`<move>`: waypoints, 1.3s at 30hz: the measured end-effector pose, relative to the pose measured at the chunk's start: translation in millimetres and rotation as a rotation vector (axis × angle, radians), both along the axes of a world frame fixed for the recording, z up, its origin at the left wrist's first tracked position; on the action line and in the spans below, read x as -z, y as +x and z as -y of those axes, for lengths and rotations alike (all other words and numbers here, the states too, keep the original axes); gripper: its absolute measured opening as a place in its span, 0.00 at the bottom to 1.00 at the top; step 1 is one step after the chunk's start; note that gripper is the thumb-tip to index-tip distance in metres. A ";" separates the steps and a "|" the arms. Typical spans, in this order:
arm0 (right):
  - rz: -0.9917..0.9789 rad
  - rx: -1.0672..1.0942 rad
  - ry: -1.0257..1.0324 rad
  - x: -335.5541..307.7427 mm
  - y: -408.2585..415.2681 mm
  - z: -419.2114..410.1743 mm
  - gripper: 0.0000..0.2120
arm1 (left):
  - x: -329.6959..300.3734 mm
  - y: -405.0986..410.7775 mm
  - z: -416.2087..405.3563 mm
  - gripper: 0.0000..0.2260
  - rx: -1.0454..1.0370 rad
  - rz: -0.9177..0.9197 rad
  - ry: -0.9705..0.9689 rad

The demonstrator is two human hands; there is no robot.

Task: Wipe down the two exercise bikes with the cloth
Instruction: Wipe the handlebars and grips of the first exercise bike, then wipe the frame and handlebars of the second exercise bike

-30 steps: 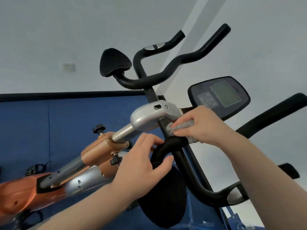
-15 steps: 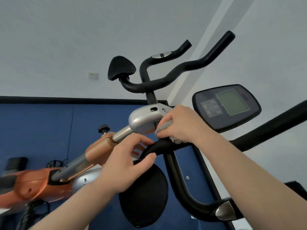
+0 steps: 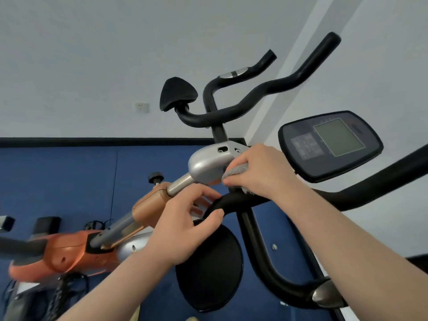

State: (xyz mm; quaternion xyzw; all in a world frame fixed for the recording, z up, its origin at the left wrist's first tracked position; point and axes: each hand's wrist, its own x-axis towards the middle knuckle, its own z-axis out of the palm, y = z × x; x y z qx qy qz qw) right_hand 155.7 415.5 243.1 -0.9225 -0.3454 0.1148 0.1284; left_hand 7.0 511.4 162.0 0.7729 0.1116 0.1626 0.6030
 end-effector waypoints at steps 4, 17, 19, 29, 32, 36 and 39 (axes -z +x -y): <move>0.162 0.065 0.098 13.6 -1.3 -5.5 0.09 | 0.0 -0.7 -1.8 0.11 0.050 0.015 -0.017; 0.046 0.198 0.245 -12.6 -60.7 30.1 0.09 | -0.5 -5.8 -15.5 0.07 0.246 -0.018 0.024; 0.065 0.266 0.360 -18.5 -81.3 40.6 0.08 | -3.1 -9.5 -19.7 0.08 0.270 -0.040 0.072; 0.088 0.523 0.627 16.9 -195.7 83.8 0.10 | 7.4 -105.7 -36.2 0.07 0.024 -0.209 0.199; 0.093 0.439 0.590 32.7 -223.9 89.0 0.13 | 6.6 -149.8 -25.2 0.06 -0.067 -0.218 0.263; 0.153 0.314 0.567 49.4 -260.0 87.7 0.14 | 13.8 -216.1 -22.4 0.05 -0.194 -0.268 0.357; 0.079 0.222 0.559 62.0 -293.8 68.1 0.12 | 15.3 -266.9 -30.3 0.06 -0.271 -0.325 0.440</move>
